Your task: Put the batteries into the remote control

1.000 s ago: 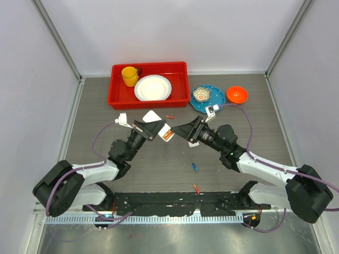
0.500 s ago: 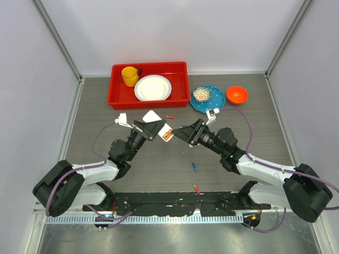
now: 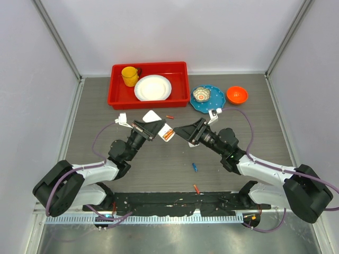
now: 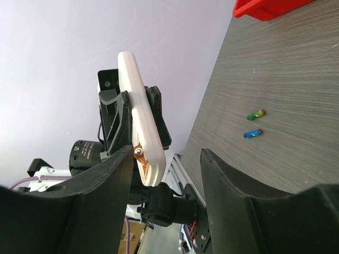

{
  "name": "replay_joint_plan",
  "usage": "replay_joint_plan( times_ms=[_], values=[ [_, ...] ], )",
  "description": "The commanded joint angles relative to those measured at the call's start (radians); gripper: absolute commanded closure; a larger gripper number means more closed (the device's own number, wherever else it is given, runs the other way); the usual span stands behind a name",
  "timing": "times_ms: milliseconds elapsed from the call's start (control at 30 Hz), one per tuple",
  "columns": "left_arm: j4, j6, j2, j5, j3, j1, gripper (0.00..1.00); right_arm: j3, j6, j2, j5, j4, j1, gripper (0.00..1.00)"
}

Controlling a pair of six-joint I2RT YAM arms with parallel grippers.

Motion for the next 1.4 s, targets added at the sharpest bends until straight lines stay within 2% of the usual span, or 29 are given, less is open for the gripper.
replay_joint_plan(
  times_ms=[0,633,1100,1367],
  values=[
    [0.271,-0.003,-0.004,0.005,0.030,-0.004,1.00,0.012,0.006,0.013,0.003,0.065,-0.004,0.42],
    [0.270,-0.008,0.007,0.011,0.050,-0.004,1.00,0.042,-0.001,0.066,-0.051,0.051,0.004,0.43],
    [0.271,0.002,-0.004,-0.005,0.023,-0.004,1.00,0.028,-0.009,-0.039,0.029,-0.032,-0.018,0.40],
    [0.270,0.000,0.001,-0.001,0.026,-0.004,1.00,0.042,-0.011,-0.038,0.021,-0.021,-0.021,0.40]
  ],
)
